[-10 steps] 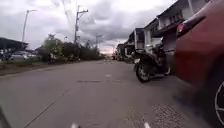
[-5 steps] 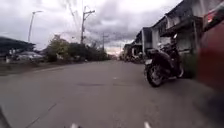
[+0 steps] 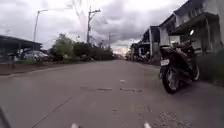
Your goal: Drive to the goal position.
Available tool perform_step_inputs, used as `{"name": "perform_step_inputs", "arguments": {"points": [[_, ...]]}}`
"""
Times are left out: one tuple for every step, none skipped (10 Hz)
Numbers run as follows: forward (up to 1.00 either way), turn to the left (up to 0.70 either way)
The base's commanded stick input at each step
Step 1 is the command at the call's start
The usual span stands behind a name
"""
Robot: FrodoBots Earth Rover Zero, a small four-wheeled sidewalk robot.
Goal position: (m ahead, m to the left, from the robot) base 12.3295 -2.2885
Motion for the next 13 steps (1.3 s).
{"name": "perform_step_inputs", "arguments": {"points": [[0.7,-0.17],[0.7,-0.35],[0.7,-0.35],[0.7,-0.35],[0.7,-0.33],[0.7,0.06],[0.7,0.18],[0.7,0.09],[0.7,0.0],[0.7,0.0],[0.7,0.0],[0.7,0.06],[0.7,0.11]]}}
